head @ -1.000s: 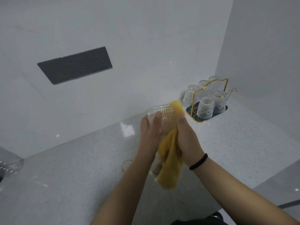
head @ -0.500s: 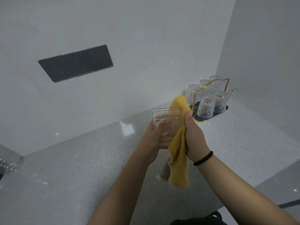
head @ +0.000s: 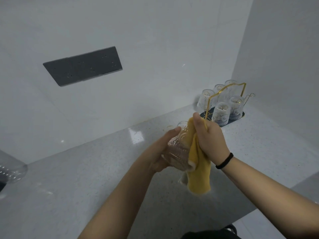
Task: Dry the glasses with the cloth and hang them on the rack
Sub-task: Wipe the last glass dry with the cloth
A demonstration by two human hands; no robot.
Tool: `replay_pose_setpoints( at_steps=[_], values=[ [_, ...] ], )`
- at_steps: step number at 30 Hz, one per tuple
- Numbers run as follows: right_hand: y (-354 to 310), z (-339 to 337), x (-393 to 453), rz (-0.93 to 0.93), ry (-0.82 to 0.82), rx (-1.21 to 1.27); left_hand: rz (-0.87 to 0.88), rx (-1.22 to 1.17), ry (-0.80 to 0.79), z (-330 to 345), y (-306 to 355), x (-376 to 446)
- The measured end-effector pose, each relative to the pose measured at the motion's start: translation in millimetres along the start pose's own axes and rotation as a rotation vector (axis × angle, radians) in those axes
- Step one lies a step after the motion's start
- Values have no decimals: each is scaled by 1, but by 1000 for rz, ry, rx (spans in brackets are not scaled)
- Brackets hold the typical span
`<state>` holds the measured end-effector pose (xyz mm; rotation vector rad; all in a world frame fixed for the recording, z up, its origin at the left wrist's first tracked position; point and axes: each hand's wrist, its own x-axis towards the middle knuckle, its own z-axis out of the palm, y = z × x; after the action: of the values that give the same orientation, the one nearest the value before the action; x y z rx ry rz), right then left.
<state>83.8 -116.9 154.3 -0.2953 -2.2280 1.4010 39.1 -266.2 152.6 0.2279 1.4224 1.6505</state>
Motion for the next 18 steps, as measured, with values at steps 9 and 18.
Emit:
replay_pose_setpoints(
  at_steps=[9,18],
  values=[
    [14,-27,2,271,-722,475,285,-33,300,1,-21,-2],
    [-14,-49,-8,-74,-1212,-36,128,15,28,-2,-9,-14]
  ],
)
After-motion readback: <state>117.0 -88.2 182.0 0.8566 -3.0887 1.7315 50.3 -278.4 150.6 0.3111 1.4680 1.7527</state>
